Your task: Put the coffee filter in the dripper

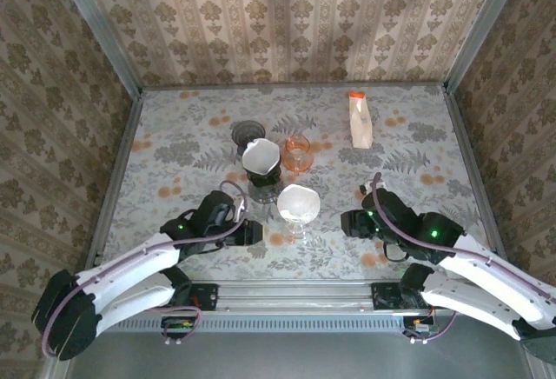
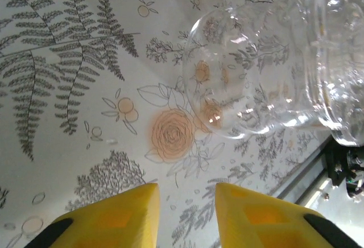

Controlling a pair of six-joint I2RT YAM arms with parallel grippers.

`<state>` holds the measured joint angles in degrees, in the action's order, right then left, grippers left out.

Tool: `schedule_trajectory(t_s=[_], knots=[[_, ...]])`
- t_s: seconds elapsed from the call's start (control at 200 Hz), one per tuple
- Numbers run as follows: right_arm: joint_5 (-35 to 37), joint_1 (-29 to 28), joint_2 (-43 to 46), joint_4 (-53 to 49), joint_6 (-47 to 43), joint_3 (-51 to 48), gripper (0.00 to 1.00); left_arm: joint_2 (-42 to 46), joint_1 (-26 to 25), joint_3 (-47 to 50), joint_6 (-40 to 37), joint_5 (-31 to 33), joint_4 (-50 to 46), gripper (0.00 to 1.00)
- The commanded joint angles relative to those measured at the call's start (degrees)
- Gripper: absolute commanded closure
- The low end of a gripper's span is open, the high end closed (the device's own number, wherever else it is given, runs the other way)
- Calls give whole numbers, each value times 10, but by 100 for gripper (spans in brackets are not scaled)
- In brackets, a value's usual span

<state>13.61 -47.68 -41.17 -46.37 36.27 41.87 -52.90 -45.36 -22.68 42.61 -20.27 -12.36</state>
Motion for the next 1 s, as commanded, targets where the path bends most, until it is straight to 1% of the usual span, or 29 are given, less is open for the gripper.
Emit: schedule_trajectory(t_s=[0.0, 0.12, 0.155, 0.41, 0.53, 0.7, 0.805, 0.995], knots=[[22, -3, 18, 13, 2, -5, 31, -27, -7, 10, 8, 0, 72, 73], [39, -3, 32, 11, -4, -4, 31, -71, -10, 12, 19, -9, 122, 87], [40, -4, 36, 11, -5, -4, 31, -85, -10, 13, 22, -12, 137, 89], [57, -4, 71, -7, -17, 4, 31, -192, -11, 13, 54, -34, 263, 90], [64, -4, 88, -19, -25, 11, 31, -231, -15, 12, 72, -44, 303, 92], [69, -3, 101, -21, -31, 13, 31, -249, -33, -5, 79, -37, 298, 95], [71, -3, 104, -22, -36, 13, 31, -266, -46, -20, 84, -35, 298, 100], [75, -3, 117, -27, -43, 10, 31, -305, -65, -54, 96, -35, 303, 100]])
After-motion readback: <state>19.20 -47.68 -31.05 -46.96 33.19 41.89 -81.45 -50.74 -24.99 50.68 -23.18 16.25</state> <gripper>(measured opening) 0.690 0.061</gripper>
